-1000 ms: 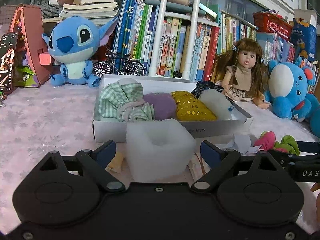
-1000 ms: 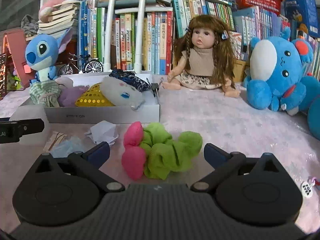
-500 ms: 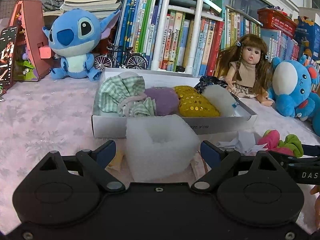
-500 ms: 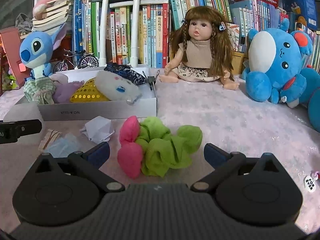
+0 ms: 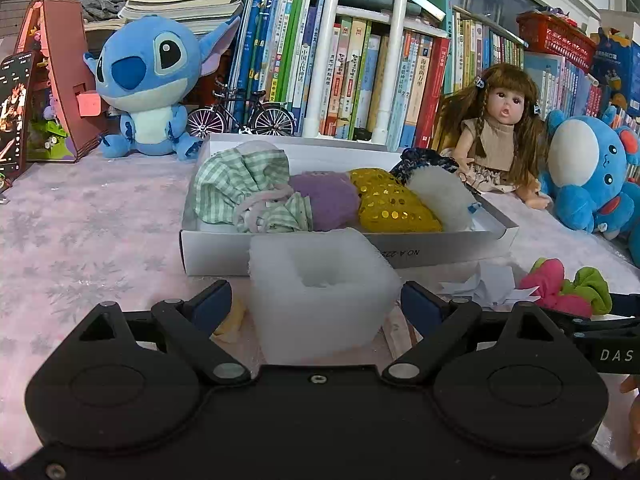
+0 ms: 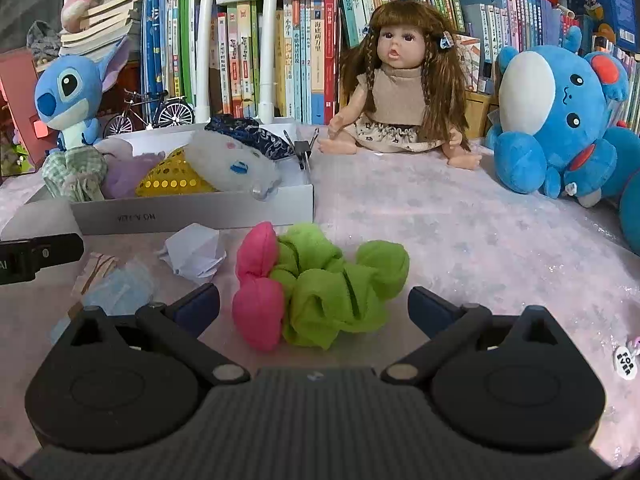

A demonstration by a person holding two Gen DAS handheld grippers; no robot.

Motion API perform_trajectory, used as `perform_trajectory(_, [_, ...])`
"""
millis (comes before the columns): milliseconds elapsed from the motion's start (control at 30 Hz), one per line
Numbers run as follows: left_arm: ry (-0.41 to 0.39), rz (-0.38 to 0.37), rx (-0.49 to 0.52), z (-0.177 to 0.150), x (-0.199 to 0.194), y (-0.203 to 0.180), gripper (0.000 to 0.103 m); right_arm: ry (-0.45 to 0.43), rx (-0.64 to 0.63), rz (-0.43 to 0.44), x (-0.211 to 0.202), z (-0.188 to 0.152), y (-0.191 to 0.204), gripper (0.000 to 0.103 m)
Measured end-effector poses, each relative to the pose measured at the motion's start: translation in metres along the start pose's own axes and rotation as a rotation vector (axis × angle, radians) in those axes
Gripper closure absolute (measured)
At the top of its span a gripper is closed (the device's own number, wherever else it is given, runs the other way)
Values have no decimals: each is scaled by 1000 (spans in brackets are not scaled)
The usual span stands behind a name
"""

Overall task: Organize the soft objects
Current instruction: 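Close the left tool on the white foam sleeve while the right closes on the scrunchie, then carry the foam sleeve and scrunchie over the box with both tools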

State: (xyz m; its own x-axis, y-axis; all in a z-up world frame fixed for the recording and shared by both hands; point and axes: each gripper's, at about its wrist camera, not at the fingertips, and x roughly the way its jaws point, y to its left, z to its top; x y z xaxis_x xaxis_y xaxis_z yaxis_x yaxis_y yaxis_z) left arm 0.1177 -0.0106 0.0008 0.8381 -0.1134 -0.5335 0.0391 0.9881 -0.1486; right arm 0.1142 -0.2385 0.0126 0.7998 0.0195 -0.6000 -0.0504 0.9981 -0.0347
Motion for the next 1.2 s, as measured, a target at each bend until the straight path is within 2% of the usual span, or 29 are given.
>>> perform_trajectory(400, [3, 3, -5, 0, 2, 1, 15, 20, -2, 2, 4, 0, 1, 0])
perform_trajectory(467, [2, 1, -5, 0, 2, 1, 21, 22, -2, 2, 5, 0, 1, 0])
perform_trajectory(533, [4, -5, -4, 0, 2, 1, 33, 25, 0, 2, 5, 1, 0, 0])
perform_trajectory(633, [4, -10, -1, 0, 2, 0, 33, 23, 4, 7, 5, 1, 0, 3])
perform_trajectory(767, [-5, -12, 7, 0, -1, -1, 35, 24, -1, 12, 4, 0, 2, 13])
perform_trajectory(900, [-16, -21, 12, 1, -7, -3, 36, 13, -3, 2, 3, 1, 3, 28])
perform_trajectory(1000, [-26, -29, 20, 5, -12, -3, 36, 5, 20, 14, -1, 3, 0, 36])
perform_trajectory(1200, [-47, -43, 20, 14, -22, -2, 36, -23, 35, 22, -9, 8, 0, 40])
